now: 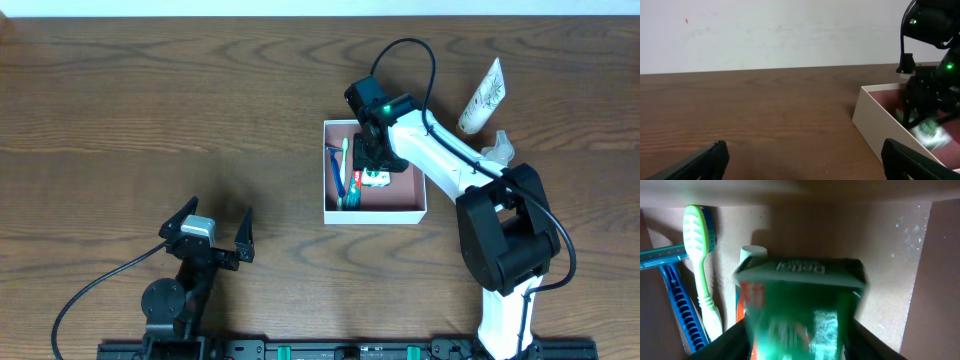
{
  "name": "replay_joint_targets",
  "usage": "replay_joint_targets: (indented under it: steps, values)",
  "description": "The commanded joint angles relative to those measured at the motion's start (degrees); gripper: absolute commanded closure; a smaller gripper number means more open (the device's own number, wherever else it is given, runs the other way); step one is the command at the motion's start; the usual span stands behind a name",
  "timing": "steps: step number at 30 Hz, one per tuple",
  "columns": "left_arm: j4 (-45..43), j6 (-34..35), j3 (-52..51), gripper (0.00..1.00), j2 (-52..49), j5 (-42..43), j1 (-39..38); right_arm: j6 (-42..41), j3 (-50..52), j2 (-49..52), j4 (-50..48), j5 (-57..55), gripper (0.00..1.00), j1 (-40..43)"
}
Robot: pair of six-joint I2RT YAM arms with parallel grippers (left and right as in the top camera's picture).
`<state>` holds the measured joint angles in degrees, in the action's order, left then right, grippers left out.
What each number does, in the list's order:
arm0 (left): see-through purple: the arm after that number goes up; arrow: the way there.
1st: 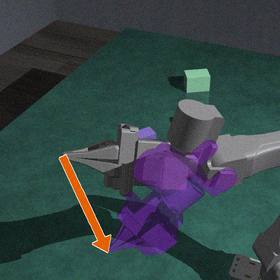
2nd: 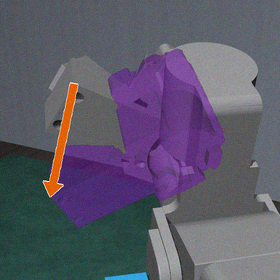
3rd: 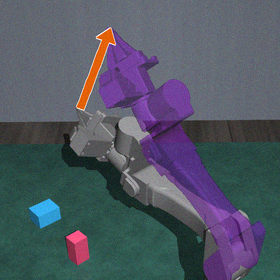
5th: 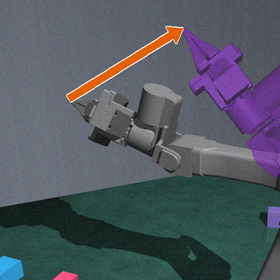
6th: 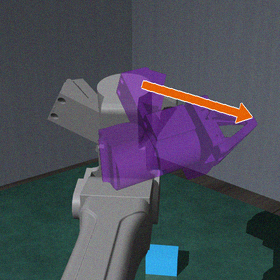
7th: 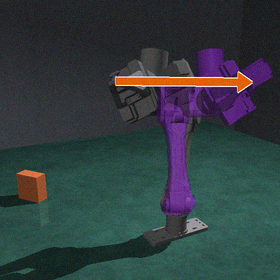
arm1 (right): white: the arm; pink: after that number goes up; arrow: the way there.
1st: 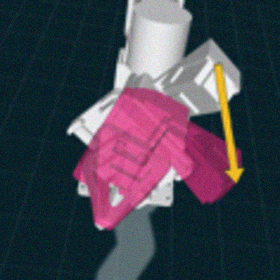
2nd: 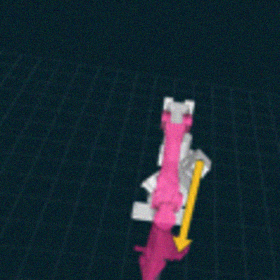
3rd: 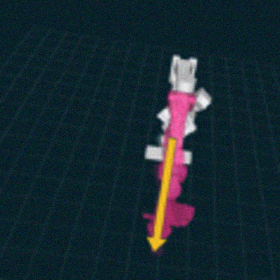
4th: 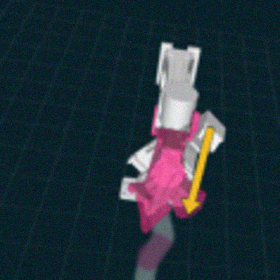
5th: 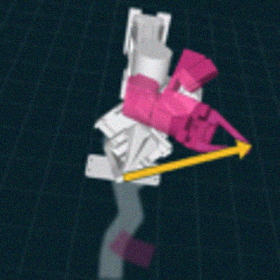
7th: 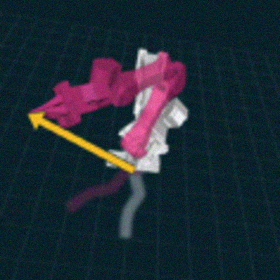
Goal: Pack container
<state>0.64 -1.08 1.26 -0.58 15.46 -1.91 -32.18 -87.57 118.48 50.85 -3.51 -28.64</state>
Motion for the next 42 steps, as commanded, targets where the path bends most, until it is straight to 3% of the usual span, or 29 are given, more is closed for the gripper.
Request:
replay_joint_targets:
  steps: [1, 19, 28, 35, 42]
  values:
    - [1.9, 0.31, -1.03, 0.02, 0.35, 0.37, 0.24, 0.57, 0.28, -1.03, -0.22, -0.96, 0.41, 0.13]
    - [1.9, 0.31, -1.03, 0.02, 0.35, 0.37, 0.24, 0.92, 0.22, -1.05, -1.44, -0.83, 0.39, 0.17]
    - [1.9, 0.31, -1.03, 0.02, 0.35, 0.37, 0.24, 4.31, -6.93, -5.92, 4.39, -0.74, 0.38, 1.75]
    - [1.9, 0.31, -1.03, 0.02, 0.35, 0.37, 0.24, 9.2, -15.15, -15.26, 13.79, -1.25, 0.34, 6.23]
    - [1.9, 0.31, -1.03, 0.02, 0.35, 0.37, 0.24, 13.33, -16.28, -24.87, 17.66, -2.29, 0.33, 17.81]
